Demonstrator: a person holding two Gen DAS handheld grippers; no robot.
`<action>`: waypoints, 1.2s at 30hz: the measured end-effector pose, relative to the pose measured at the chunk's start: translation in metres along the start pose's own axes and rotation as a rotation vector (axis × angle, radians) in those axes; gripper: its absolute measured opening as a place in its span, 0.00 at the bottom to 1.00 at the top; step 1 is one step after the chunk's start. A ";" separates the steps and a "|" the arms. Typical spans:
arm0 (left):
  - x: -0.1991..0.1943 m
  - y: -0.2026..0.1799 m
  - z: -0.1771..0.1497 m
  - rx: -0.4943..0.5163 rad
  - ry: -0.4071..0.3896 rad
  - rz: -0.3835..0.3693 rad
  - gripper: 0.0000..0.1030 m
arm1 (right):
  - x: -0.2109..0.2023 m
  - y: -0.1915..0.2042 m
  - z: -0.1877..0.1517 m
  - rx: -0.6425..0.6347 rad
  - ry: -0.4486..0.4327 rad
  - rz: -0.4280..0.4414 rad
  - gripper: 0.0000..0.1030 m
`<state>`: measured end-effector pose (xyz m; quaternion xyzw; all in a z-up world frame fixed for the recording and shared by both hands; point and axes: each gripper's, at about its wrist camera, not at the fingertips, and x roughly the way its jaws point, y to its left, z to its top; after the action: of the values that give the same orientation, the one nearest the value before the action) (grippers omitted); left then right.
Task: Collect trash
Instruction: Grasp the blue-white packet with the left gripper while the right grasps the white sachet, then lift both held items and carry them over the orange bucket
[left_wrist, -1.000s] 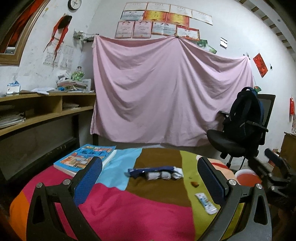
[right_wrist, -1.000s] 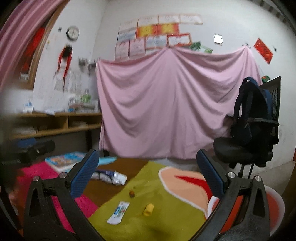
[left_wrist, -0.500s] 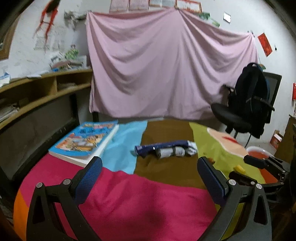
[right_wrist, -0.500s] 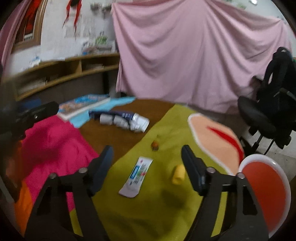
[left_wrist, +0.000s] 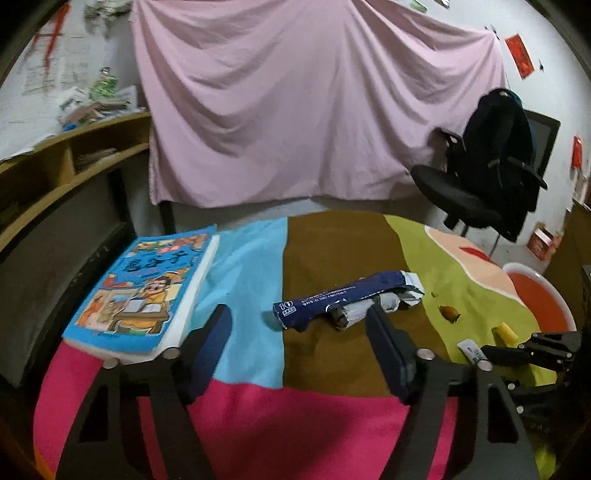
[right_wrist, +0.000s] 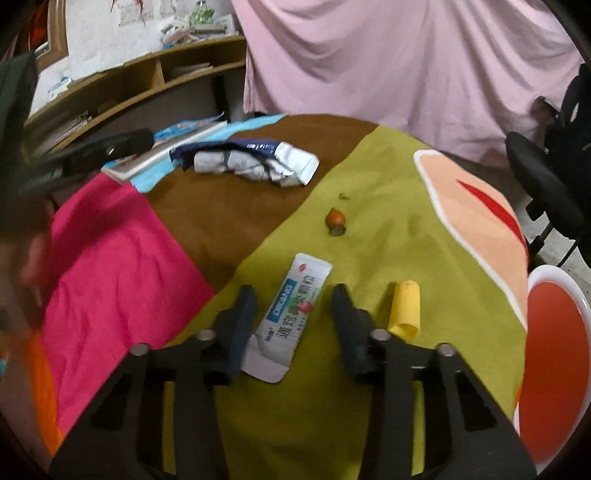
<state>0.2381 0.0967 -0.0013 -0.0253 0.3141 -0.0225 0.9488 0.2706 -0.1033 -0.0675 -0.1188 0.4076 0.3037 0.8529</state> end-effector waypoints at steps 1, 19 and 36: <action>0.004 0.001 0.001 0.006 0.010 -0.008 0.58 | 0.001 0.001 0.000 -0.003 0.004 -0.001 0.54; 0.057 -0.008 0.011 0.277 0.122 -0.080 0.30 | 0.017 -0.023 0.026 0.108 -0.011 0.047 0.47; 0.021 -0.029 -0.001 0.128 0.098 -0.134 0.20 | -0.014 -0.024 0.017 0.124 -0.146 0.030 0.47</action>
<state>0.2539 0.0666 -0.0128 0.0156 0.3556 -0.1069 0.9284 0.2896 -0.1203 -0.0468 -0.0370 0.3643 0.2986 0.8813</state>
